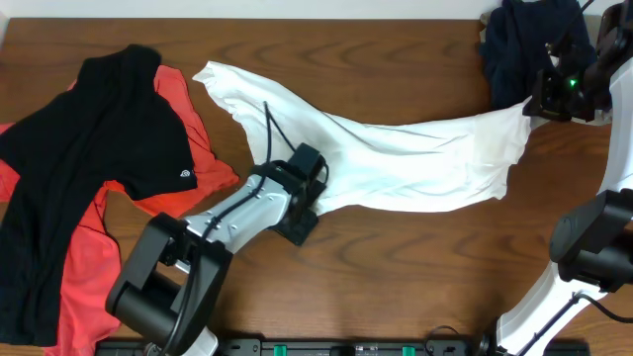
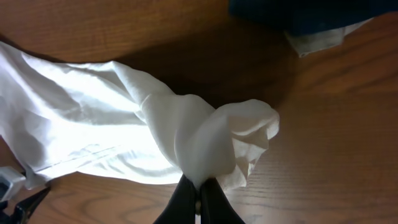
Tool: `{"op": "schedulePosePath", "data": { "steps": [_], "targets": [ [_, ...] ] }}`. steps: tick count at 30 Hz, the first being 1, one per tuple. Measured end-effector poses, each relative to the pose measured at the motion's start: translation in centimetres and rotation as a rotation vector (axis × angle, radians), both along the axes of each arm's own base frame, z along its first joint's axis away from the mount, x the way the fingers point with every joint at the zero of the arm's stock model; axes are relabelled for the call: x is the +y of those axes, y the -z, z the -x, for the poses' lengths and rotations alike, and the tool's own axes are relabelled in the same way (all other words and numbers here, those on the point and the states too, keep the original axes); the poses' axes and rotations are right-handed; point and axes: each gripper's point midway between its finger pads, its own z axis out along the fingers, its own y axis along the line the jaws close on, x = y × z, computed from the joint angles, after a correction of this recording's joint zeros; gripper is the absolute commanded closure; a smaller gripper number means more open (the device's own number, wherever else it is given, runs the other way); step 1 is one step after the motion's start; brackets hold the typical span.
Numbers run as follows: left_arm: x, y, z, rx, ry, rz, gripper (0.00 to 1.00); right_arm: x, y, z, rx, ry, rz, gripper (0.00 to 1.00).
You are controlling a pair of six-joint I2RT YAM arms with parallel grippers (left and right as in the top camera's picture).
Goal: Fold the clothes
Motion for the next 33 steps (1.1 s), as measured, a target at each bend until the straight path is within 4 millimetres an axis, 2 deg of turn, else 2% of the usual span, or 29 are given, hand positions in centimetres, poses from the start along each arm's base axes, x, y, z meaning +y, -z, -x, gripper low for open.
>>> {"op": "schedulePosePath", "data": {
  "steps": [5, 7, 9, 11, 17, 21, 24, 27, 30, 33],
  "targets": [
    [-0.1, 0.0, 0.0, 0.002, -0.003, 0.004, 0.68, 0.0, 0.0, 0.1, 0.004, 0.003, -0.001, 0.99],
    [0.1, 0.0, -0.1, -0.003, -0.007, 0.003, 0.73, 0.0, 0.0, 0.1, 0.005, 0.003, 0.0, 0.98],
    [0.3, 0.0, -0.5, -0.008, -0.02, 0.005, 0.81, 0.0, 0.0, 0.1, 0.005, 0.003, 0.001, 0.98],
    [0.6, 0.0, -0.9, -0.017, -0.036, 0.005, 0.94, 0.0, 0.0, 0.1, 0.005, 0.003, 0.001, 0.98],
    [2.1, -0.1, -1.9, -0.026, -0.106, 0.002, 0.94, 0.0, 0.0, 0.1, 0.005, 0.003, 0.001, 0.99],
    [4.2, -0.6, -2.8, -0.001, -0.22, -0.022, 0.94, 0.0, 0.0, 0.1, 0.005, 0.003, 0.0, 0.99],
    [5.1, -2.5, -4.6, -0.016, -0.288, -0.018, 0.94, 0.1, 0.0, 0.0, 0.004, 0.001, 0.001, 0.99],
    [4.9, -5.6, -8.0, -0.104, -0.324, 0.026, 0.94, 0.4, 0.0, -0.1, -0.002, -0.007, 0.003, 0.99],
    [4.6, -9.5, -10.8, -0.221, -0.344, 0.084, 0.94, 0.9, -0.1, -0.4, -0.012, -0.021, 0.006, 0.99],
    [4.4, -15.2, -13.6, -0.385, -0.358, 0.165, 0.94, 1.7, -0.5, -0.7, -0.031, -0.041, 0.01, 0.99]
  ]
}}
